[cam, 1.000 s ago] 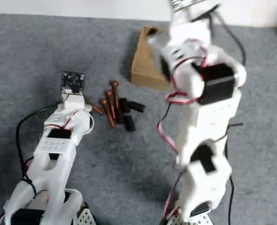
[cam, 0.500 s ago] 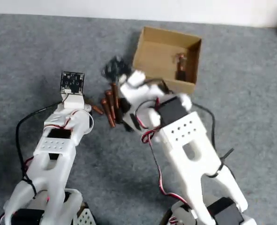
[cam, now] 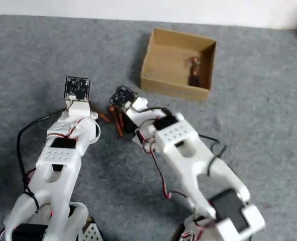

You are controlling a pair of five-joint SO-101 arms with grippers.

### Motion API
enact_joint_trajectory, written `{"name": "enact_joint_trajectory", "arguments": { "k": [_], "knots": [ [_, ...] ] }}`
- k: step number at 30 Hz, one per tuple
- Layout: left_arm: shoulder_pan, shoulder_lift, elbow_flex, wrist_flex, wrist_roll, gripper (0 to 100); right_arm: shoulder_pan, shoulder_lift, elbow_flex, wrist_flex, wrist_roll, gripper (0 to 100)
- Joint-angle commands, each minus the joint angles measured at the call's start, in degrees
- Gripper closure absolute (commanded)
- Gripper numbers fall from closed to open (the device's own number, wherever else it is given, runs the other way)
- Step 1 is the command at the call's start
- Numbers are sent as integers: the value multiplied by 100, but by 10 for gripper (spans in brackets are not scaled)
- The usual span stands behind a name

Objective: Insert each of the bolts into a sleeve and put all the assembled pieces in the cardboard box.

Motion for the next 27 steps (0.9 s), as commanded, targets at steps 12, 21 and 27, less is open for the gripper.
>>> {"name": "enact_joint_trajectory", "arguments": {
  "k": [12, 21, 27],
  "knots": [
    [-22, -48, -303, -105, 35, 993, 549, 2097, -1516, -171, 70, 629],
    [-22, -48, -303, -105, 35, 993, 523, 2659, -2044, -180, 62, 629],
    [-22, -48, -303, -105, 35, 993, 514, 3196, -2396, -171, 53, 631]
  ]
}}
